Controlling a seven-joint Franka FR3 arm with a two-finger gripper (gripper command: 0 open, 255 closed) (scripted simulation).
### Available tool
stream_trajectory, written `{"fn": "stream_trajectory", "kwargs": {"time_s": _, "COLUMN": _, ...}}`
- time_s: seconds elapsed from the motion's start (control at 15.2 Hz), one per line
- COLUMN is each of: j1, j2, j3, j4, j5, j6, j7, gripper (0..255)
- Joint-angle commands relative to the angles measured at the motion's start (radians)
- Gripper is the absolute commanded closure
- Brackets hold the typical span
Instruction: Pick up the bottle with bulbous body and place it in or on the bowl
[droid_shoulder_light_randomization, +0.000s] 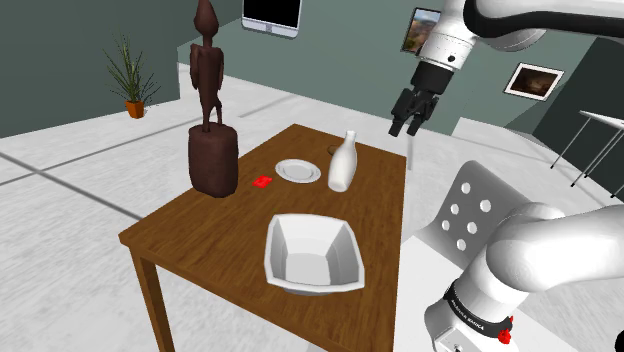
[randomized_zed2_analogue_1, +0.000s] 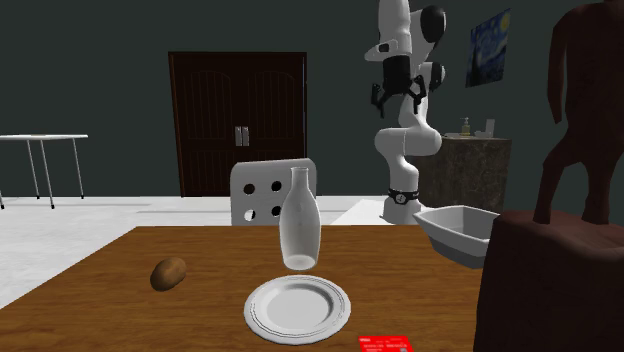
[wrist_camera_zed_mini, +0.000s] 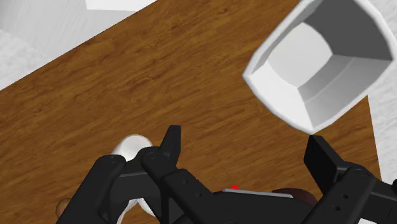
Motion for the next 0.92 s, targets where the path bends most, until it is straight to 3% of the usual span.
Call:
{"fn": "stream_trajectory", "kwargs": {"time_s": 0.0, "j1": 0.0, "j2": 0.0, "j3": 0.0, "j4": 0.0, "j5": 0.0, "j6": 0.0, "j7": 0.0, "gripper": 0}}
{"fn": "stream_trajectory", "kwargs": {"time_s": 0.86, "j1": -0.047, "j2": 0.446, "j3": -0.095, "j4": 0.174, "j5": -0.081, "j6": 0.258, "j7": -0.126, "gripper": 0}}
